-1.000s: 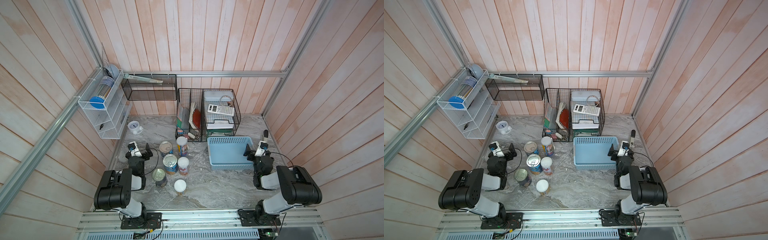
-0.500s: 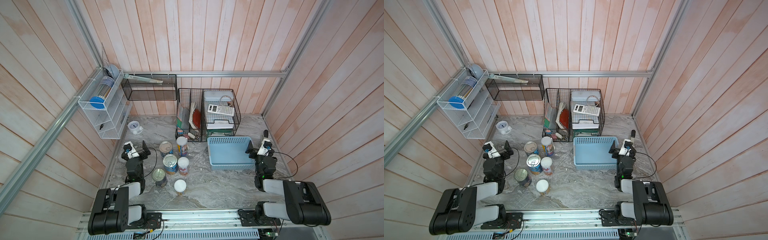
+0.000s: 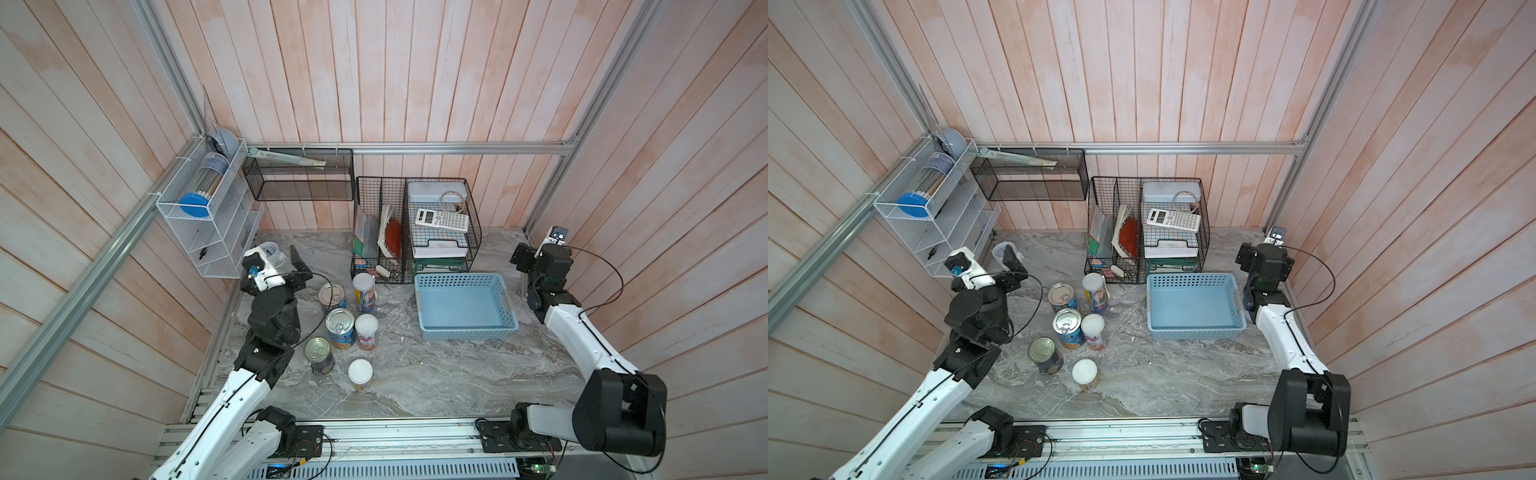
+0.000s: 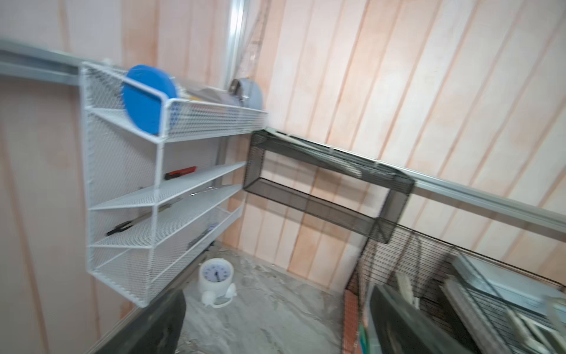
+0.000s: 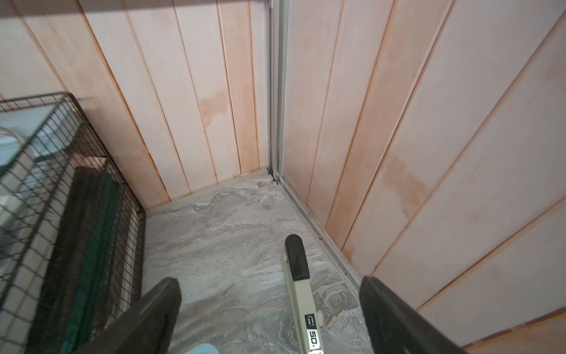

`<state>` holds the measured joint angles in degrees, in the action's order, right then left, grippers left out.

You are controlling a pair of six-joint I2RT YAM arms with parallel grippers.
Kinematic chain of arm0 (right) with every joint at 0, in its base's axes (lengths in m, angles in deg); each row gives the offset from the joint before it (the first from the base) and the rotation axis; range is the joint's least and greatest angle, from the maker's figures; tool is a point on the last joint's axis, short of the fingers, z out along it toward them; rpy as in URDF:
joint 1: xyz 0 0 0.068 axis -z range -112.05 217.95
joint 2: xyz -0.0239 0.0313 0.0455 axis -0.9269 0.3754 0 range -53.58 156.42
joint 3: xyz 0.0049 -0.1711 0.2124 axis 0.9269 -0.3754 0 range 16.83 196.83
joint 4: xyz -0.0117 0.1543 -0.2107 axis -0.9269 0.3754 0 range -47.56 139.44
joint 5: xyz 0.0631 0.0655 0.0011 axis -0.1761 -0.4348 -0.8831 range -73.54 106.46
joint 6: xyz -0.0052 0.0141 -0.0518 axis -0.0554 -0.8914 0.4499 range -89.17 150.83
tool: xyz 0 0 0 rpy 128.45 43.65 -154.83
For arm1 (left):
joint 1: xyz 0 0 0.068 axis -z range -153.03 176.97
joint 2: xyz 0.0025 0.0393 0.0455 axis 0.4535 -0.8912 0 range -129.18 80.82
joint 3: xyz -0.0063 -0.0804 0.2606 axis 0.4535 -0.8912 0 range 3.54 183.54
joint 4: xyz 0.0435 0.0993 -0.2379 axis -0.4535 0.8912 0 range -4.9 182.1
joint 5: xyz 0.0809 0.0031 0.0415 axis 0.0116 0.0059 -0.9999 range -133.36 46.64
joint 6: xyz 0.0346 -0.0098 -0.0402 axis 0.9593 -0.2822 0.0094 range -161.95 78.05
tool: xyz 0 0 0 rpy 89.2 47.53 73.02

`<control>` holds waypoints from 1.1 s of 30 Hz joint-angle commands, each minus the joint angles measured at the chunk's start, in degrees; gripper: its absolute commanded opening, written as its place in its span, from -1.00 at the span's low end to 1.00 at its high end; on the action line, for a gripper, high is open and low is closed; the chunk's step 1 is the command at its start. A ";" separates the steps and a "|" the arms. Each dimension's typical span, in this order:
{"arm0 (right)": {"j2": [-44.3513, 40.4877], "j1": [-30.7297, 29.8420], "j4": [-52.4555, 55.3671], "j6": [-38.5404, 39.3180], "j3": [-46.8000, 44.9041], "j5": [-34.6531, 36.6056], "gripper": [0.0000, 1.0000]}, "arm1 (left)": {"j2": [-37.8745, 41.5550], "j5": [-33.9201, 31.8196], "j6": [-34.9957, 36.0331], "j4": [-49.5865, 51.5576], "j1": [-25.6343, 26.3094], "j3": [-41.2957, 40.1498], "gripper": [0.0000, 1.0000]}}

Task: Put the canned food in the basket
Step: Adjust the basket at the center of the board.

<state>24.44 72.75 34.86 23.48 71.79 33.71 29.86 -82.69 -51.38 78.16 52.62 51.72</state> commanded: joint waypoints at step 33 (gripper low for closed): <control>15.87 0.48 32.79 0.16 9.82 -22.44 0.33 | -18.70 5.74 -17.68 32.72 28.60 13.48 1.00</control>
<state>44.17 73.54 64.72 24.68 82.41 14.59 10.27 -76.66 -69.63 111.91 81.25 66.52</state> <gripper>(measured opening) 0.651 0.999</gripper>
